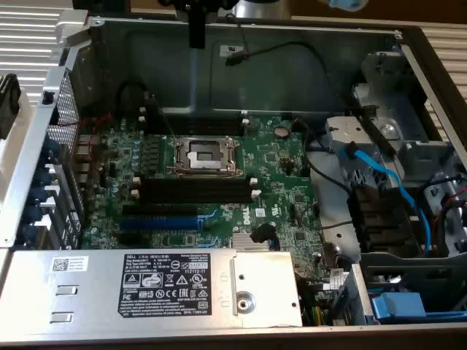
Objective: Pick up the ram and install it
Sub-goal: 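Reach for the ram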
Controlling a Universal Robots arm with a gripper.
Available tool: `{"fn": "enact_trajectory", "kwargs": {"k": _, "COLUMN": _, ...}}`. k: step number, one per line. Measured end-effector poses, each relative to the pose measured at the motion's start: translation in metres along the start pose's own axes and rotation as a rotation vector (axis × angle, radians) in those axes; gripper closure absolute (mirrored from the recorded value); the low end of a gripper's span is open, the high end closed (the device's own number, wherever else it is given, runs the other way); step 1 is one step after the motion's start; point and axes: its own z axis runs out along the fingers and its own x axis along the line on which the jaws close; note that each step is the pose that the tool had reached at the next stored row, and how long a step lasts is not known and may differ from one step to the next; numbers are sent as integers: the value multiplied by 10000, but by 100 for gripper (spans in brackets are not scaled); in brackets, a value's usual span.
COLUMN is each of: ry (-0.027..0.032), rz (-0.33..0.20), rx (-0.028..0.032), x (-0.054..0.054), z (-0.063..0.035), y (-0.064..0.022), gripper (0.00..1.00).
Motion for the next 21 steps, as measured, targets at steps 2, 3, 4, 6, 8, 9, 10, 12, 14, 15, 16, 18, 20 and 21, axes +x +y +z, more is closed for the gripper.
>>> {"fn": "enact_trajectory", "kwargs": {"k": 2, "ry": -1, "rz": 0, "rx": 0, "x": 0, "z": 0, "y": 0, "gripper": 90}}
{"fn": "enact_trajectory", "kwargs": {"k": 3, "ry": 0, "rz": 0, "rx": 0, "x": 0, "z": 0, "y": 0, "gripper": 90}}
{"fn": "enact_trajectory", "kwargs": {"k": 4, "ry": -1, "rz": 0, "rx": 0, "x": 0, "z": 0, "y": 0, "gripper": 90}}
{"fn": "enact_trajectory", "kwargs": {"k": 6, "ry": 0, "rz": 0, "rx": 0, "x": 0, "z": 0, "y": 0, "gripper": 90}}
{"fn": "enact_trajectory", "kwargs": {"k": 8, "ry": 0, "rz": 0, "rx": 0, "x": 0, "z": 0, "y": 0, "gripper": 90}}
{"fn": "enact_trajectory", "kwargs": {"k": 9, "ry": 0, "rz": 1, "rx": 0, "x": 0, "z": 0, "y": 0, "gripper": 90}}
{"fn": "enact_trajectory", "kwargs": {"k": 10, "ry": 0, "rz": 0, "rx": 0, "x": 0, "z": 0, "y": 0, "gripper": 90}}
{"fn": "enact_trajectory", "kwargs": {"k": 12, "ry": 0, "rz": 0, "rx": 0, "x": 0, "z": 0, "y": 0, "gripper": 90}}
{"fn": "enact_trajectory", "kwargs": {"k": 14, "ry": 14, "rz": 1, "rx": 1, "x": 0, "z": -3, "y": 0, "gripper": 90}}
{"fn": "enact_trajectory", "kwargs": {"k": 15, "ry": 50, "rz": 2, "rx": 5, "x": 1, "z": -12, "y": 0, "gripper": 90}}
{"fn": "enact_trajectory", "kwargs": {"k": 16, "ry": 91, "rz": 5, "rx": 9, "x": 7, "z": -29, "y": 1, "gripper": 90}}
{"fn": "enact_trajectory", "kwargs": {"k": 18, "ry": 213, "rz": 9, "rx": 16, "x": 56, "z": -44, "y": 1, "gripper": 90}}
{"fn": "enact_trajectory", "kwargs": {"k": 20, "ry": 272, "rz": 13, "rx": 21, "x": 137, "z": -46, "y": 5, "gripper": 90}}
{"fn": "enact_trajectory", "kwargs": {"k": 21, "ry": 286, "rz": 15, "rx": 20, "x": 180, "z": -46, "y": 10, "gripper": 90}}
